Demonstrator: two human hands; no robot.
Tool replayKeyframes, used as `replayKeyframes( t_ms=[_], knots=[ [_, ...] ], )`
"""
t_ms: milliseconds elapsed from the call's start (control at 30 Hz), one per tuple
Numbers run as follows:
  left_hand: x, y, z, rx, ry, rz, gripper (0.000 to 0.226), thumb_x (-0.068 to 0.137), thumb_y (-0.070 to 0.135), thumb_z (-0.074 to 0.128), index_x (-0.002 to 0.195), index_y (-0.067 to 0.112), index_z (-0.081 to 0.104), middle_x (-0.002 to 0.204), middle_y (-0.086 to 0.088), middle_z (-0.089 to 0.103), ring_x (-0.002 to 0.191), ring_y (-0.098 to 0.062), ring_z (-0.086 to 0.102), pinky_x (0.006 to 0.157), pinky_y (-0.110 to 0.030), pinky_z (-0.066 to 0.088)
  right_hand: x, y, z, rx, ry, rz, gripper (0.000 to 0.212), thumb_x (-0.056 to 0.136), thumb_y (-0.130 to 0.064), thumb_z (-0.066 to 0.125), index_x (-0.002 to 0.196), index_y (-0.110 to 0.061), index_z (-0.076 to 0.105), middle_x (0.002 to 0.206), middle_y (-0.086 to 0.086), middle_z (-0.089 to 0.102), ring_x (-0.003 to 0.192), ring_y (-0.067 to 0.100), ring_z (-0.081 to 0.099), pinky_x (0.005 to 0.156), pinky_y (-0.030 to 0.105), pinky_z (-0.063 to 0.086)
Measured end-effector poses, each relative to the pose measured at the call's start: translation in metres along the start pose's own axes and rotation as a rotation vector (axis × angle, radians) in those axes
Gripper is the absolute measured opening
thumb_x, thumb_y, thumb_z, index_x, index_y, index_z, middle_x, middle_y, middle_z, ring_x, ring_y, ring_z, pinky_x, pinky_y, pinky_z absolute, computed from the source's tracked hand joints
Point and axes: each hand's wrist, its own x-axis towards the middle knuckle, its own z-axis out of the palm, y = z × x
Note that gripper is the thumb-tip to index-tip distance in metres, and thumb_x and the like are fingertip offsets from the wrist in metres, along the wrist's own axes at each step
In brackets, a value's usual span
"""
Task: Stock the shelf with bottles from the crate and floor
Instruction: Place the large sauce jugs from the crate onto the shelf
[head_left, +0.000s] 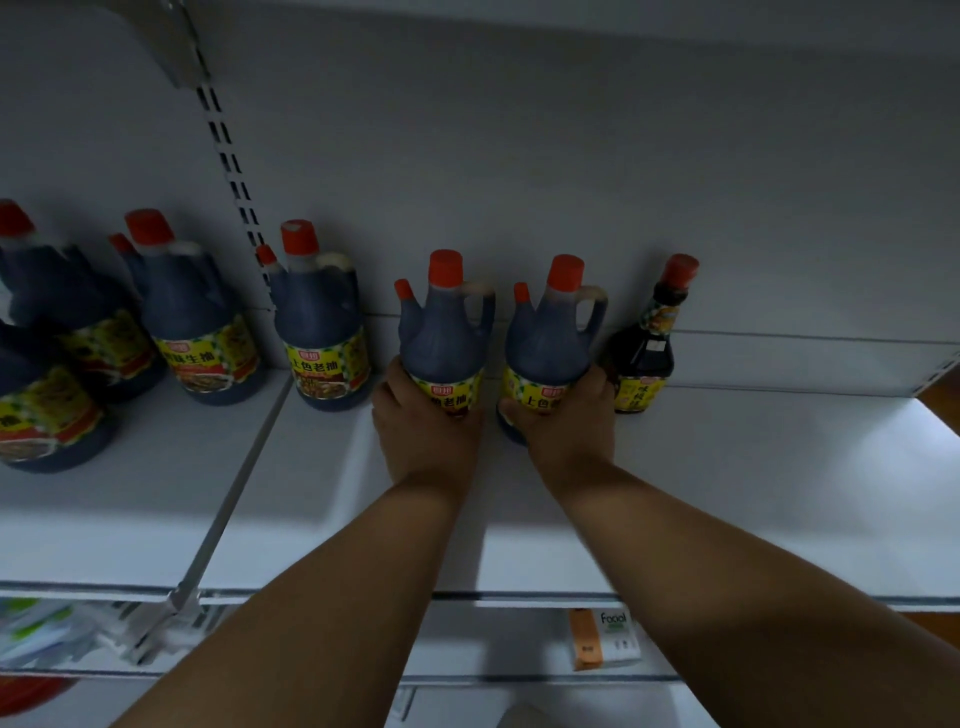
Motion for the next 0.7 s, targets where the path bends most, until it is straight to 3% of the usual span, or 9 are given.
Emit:
replayKeyframes(
  t_ms=[267, 433, 700],
  knots=[
    [0.019, 0.004, 0.012, 0.022, -0.039, -0.015, 0.101, 0.069, 0.036, 0.083, 0.148, 0.01, 0.025, 0.14, -0.018, 0.039, 0.129, -0.039, 0.042, 0.1, -0.047, 0.042, 0.018, -0.001, 0.005, -0.056, -0.015, 0.013, 0.091, 0.063, -0.039, 0.089, 0.131, -0.003, 0.04, 0.134, 0.016, 0.045, 0.127, 0.032, 0.042, 0.102, 0.039, 0.039],
    [0.029, -0.001, 0.013, 0.049, -0.065, -0.003, 0.106, 0.067, 0.037, 0.084, 0.15, 0.01, 0.023, 0.14, -0.017, 0.039, 0.128, -0.038, 0.044, 0.098, -0.049, 0.046, 0.029, -0.002, 0.002, -0.067, -0.074, 0.037, 0.098, 0.065, -0.039, 0.088, 0.139, -0.005, 0.034, 0.141, 0.015, 0.04, 0.131, 0.033, 0.041, 0.107, 0.043, 0.04],
    [0.03, 0.005, 0.018, 0.073, -0.032, -0.025, 0.105, 0.069, 0.033, 0.085, 0.149, 0.006, 0.022, 0.139, -0.019, 0.037, 0.127, -0.038, 0.042, 0.097, -0.047, 0.044, 0.033, -0.008, 0.008, -0.094, -0.032, 0.07, 0.094, 0.065, -0.041, 0.088, 0.134, -0.005, 0.036, 0.138, 0.015, 0.042, 0.129, 0.034, 0.044, 0.105, 0.045, 0.042]
  ],
)
